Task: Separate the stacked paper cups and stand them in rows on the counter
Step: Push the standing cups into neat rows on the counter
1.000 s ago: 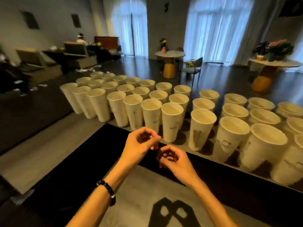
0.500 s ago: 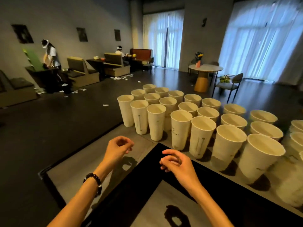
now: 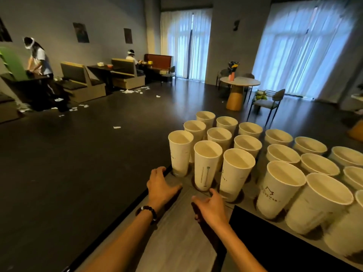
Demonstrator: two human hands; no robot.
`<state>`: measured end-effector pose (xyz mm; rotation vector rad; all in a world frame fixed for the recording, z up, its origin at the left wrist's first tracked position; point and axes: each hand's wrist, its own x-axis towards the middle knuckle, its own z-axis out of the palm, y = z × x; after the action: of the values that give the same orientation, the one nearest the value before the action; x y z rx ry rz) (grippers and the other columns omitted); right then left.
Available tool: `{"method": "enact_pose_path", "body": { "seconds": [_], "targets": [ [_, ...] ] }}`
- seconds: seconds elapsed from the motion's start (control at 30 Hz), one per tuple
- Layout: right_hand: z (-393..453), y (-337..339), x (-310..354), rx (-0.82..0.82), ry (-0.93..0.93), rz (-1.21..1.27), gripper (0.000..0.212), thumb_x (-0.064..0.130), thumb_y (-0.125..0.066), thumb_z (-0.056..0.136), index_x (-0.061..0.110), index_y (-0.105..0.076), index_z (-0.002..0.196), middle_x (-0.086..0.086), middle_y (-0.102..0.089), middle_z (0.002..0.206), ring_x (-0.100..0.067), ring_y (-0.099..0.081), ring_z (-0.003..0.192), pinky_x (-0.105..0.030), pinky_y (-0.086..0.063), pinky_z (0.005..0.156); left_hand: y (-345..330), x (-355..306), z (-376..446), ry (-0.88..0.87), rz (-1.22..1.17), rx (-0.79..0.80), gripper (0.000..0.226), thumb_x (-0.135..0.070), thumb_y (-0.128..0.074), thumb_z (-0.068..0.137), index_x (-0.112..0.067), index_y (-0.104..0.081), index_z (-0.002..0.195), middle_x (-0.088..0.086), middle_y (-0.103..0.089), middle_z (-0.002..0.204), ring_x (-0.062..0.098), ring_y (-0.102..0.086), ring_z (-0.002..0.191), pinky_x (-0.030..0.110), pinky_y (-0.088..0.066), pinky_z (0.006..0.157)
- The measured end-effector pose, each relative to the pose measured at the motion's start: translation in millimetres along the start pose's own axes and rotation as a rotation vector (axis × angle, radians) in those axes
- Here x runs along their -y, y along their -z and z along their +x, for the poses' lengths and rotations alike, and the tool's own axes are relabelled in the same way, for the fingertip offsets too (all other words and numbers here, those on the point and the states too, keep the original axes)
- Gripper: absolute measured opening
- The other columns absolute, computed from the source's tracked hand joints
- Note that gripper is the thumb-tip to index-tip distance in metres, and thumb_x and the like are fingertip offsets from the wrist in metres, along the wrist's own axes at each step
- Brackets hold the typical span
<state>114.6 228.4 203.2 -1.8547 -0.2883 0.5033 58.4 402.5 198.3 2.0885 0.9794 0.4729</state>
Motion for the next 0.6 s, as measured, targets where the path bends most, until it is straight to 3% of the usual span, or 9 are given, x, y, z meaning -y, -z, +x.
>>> {"method": "enact_pose_path", "body": {
  "seconds": [0.1, 0.23, 0.37, 0.6],
  "targets": [
    [11, -5, 5, -0.081, -0.014, 0.038, 0.063, 0.022, -0.073, 0.083, 0.017, -0.044, 0.138, -0.013, -0.07, 0.072, -0.026, -0.067, 0.047, -0.033, -0.054, 0.041, -12, -7, 14, -0.04, -0.006, 0.01, 0.102, -0.065, -0.082, 0.053, -0.024, -0.044, 0.138, 0.001, -0.045, 0.136, 0.024, -0.053, 0.122, 0.046, -0.05, 0.103],
    [18, -13, 7, -0.124, 0.009, 0.08, 0.051, 0.021, -0.073, 0.081, 0.018, -0.048, 0.126, -0.016, -0.066, 0.06, -0.032, -0.064, 0.042, -0.036, -0.052, 0.039, -19, -15, 24, -0.103, -0.05, -0.054, 0.087, -0.068, -0.082, 0.051, -0.028, -0.051, 0.122, -0.003, -0.05, 0.124, 0.018, -0.058, 0.108, 0.041, -0.055, 0.093],
    [29, -22, 9, -0.165, -0.01, 0.108, 0.048, 0.022, -0.075, 0.08, 0.016, -0.047, 0.118, -0.019, -0.066, 0.06, -0.034, -0.064, 0.042, -0.04, -0.053, 0.038, -23, -18, 32, -0.103, -0.05, -0.085, 0.077, -0.058, -0.087, 0.054, -0.025, -0.054, 0.115, -0.004, -0.05, 0.121, 0.016, -0.06, 0.102, 0.035, -0.057, 0.083],
    [42, -30, 11, -0.223, -0.025, 0.09, 0.04, 0.021, -0.072, 0.086, 0.011, -0.046, 0.114, -0.019, -0.067, 0.062, -0.032, -0.063, 0.041, -0.034, -0.051, 0.037, -26, -14, 43, -0.071, -0.02, -0.084, 0.059, -0.051, -0.085, 0.064, -0.02, -0.057, 0.105, -0.003, -0.048, 0.118, 0.008, -0.052, 0.088, 0.021, -0.043, 0.068]
  ]
}}
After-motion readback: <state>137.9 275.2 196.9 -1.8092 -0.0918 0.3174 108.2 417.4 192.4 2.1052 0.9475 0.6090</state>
